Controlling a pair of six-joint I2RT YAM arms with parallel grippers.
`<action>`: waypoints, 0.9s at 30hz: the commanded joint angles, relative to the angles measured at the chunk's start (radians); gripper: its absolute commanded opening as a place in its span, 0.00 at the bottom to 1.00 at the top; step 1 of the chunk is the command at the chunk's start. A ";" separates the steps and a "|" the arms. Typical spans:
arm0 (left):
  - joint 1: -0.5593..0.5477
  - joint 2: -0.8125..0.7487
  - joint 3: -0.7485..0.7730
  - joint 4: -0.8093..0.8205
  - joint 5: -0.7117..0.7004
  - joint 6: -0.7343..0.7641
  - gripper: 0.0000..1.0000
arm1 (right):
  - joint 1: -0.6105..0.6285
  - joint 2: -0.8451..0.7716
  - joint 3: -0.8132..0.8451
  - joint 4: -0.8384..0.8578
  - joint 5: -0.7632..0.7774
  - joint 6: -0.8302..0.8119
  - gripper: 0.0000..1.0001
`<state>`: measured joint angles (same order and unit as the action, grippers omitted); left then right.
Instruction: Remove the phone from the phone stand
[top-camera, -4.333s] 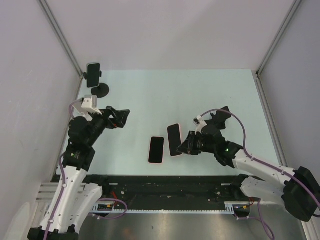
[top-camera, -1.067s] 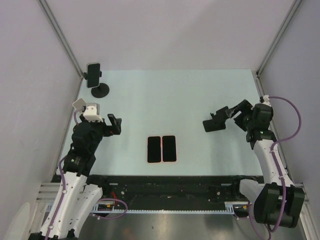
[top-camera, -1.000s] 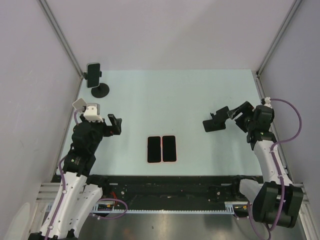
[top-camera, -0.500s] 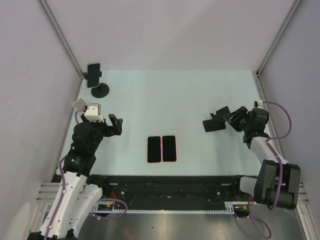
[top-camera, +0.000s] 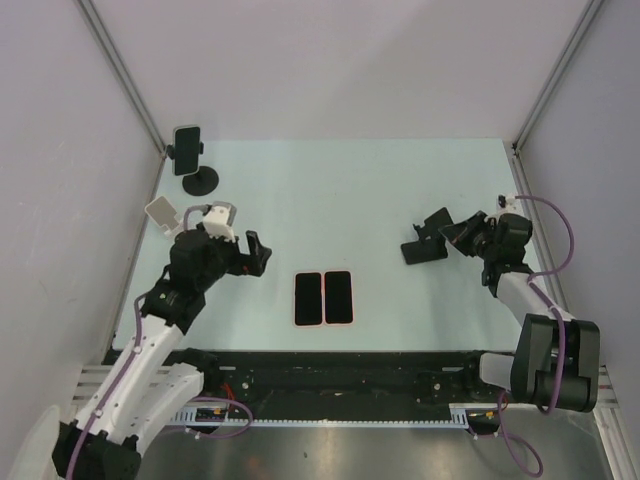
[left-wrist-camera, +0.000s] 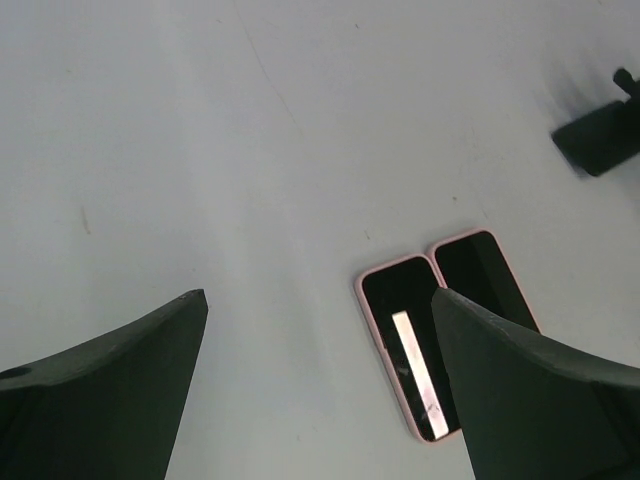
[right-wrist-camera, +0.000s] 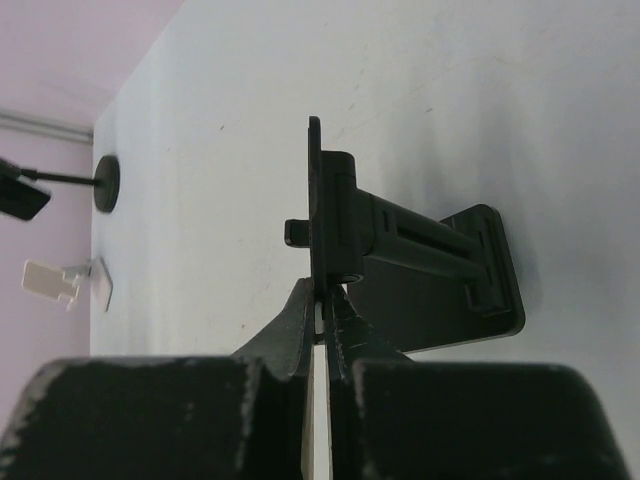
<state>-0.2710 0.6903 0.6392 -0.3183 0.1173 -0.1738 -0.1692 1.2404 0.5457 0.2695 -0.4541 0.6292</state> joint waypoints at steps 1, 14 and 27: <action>-0.138 0.066 0.095 0.022 0.027 0.019 1.00 | 0.071 -0.061 0.000 0.114 -0.070 -0.011 0.00; -0.582 0.337 0.316 0.033 -0.352 -0.012 1.00 | 0.499 -0.137 0.068 0.201 -0.048 0.026 0.00; -0.729 0.571 0.448 0.042 -0.496 -0.009 1.00 | 0.666 -0.173 0.094 0.231 -0.020 0.056 0.00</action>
<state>-0.9737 1.2308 1.0260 -0.3012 -0.2974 -0.1802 0.4709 1.0985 0.5850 0.4099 -0.4927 0.6651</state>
